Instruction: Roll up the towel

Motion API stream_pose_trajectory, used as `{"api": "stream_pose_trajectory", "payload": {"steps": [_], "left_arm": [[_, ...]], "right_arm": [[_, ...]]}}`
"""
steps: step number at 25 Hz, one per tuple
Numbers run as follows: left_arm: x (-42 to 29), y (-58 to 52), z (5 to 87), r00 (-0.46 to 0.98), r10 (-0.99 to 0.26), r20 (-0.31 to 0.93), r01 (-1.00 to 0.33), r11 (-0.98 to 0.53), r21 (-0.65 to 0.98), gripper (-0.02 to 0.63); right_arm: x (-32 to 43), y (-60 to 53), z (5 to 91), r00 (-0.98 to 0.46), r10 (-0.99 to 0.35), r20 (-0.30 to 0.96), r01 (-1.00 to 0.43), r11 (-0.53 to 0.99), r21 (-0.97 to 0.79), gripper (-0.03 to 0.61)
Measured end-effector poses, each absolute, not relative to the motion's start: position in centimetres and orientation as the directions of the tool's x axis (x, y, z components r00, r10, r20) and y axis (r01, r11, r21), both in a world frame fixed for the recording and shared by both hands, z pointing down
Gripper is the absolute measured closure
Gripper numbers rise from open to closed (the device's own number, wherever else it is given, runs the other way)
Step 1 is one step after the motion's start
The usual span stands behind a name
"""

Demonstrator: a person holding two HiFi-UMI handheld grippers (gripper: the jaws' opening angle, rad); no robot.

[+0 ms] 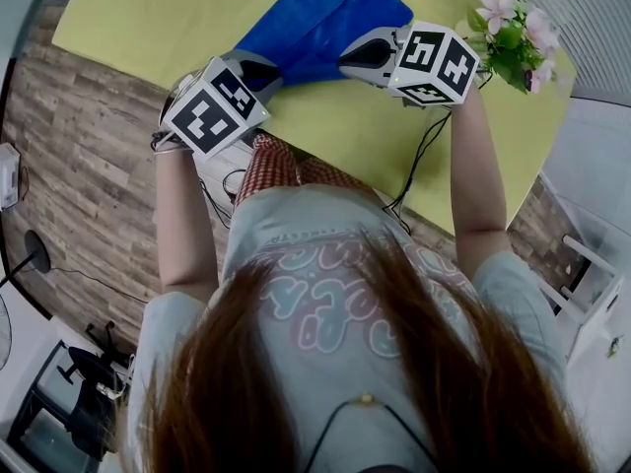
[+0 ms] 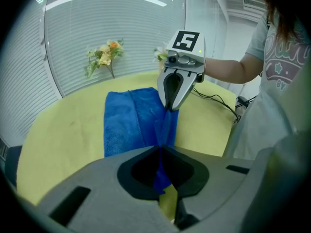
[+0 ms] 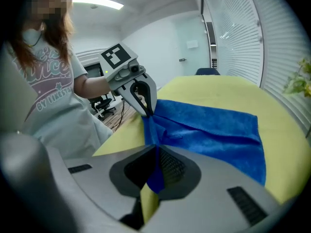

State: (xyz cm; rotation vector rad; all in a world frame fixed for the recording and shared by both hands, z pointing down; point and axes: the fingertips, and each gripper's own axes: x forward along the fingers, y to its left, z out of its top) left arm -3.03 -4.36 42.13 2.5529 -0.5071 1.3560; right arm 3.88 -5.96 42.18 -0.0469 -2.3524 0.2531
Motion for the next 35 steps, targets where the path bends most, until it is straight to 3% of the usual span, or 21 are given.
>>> {"api": "stream_pose_trajectory", "payload": {"steps": [8, 11, 14, 18, 24, 30, 35], "left_arm": [[-3.2, -5.6, 42.9, 0.450, -0.328, 0.831, -0.430, -0.895, -0.121, 0.589], [-3.4, -5.7, 43.1, 0.445, -0.366, 0.818, -0.454, -0.879, -0.147, 0.590], [-3.5, -5.7, 43.1, 0.448, -0.372, 0.813, -0.460, -0.876, -0.147, 0.590], [-3.6, -5.7, 43.1, 0.442, -0.370, 0.817, -0.447, -0.880, -0.157, 0.589], [-3.4, -5.7, 43.2, 0.448, -0.353, 0.821, -0.409, -0.898, -0.163, 0.589], [-4.1, -5.3, 42.2, 0.500, -0.408, 0.764, -0.480, -0.865, -0.148, 0.588], [-8.0, -4.7, 39.2, 0.491, -0.562, 0.665, -0.604, -0.770, -0.205, 0.588]], "right_arm": [[3.8, -6.7, 42.9, -0.681, -0.069, 0.729, -0.093, 0.996, 0.007, 0.528], [4.4, -7.4, 41.9, -0.698, -0.239, 0.675, -0.146, 0.970, 0.192, 0.459], [4.9, -6.8, 39.7, -0.724, -0.340, 0.600, -0.146, 0.926, 0.348, 0.431], [2.8, -4.3, 38.8, -0.770, -0.305, 0.561, -0.060, 0.909, 0.413, 0.416], [1.3, -5.2, 42.3, -0.698, -0.283, 0.658, 0.049, 0.898, 0.437, 0.419], [1.8, -5.2, 42.7, -0.749, -0.205, 0.630, -0.096, 0.974, 0.204, 0.479], [1.6, -5.0, 42.7, -0.749, -0.193, 0.633, -0.084, 0.977, 0.197, 0.500]]}}
